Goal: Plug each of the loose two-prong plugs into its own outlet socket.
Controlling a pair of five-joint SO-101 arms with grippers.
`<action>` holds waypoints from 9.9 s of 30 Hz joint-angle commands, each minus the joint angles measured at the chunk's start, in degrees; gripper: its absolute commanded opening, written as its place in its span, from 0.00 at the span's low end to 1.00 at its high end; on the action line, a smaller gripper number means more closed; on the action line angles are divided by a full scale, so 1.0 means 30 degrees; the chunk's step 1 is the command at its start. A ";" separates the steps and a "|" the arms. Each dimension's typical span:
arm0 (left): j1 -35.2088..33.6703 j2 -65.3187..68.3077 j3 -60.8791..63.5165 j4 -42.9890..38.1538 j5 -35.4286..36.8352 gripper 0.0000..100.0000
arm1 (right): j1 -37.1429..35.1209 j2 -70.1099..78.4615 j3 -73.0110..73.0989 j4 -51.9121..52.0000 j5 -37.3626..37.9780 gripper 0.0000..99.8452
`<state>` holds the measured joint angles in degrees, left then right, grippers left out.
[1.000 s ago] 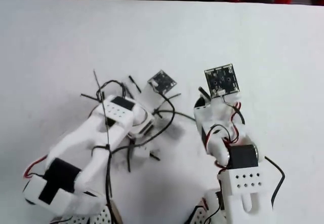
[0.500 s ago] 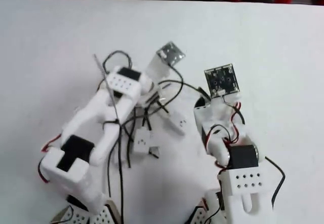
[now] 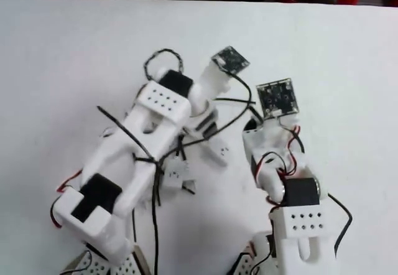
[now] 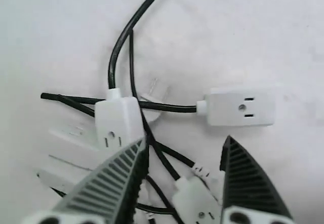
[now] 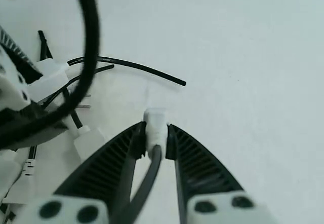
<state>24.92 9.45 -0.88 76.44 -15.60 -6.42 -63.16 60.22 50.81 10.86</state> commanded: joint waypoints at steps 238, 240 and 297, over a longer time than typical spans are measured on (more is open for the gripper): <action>0.1597 2.2491 -3.1560 0.5773 1.0872 0.29 | 0.2857 -0.0132 -0.1026 -0.0396 -0.1143 0.02; 0.1744 2.2491 -3.1560 0.6330 1.0755 0.29 | 0.2857 -0.0132 -0.1055 -0.0396 -0.1143 0.02; -0.1392 0.5436 -0.9963 0.7092 -1.2337 0.23 | 0.2857 -0.0103 -0.1055 -0.0513 -0.1143 0.02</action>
<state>20.88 33.80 -41.67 101.93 -45.41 1.93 -63.16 59.78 50.29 7.78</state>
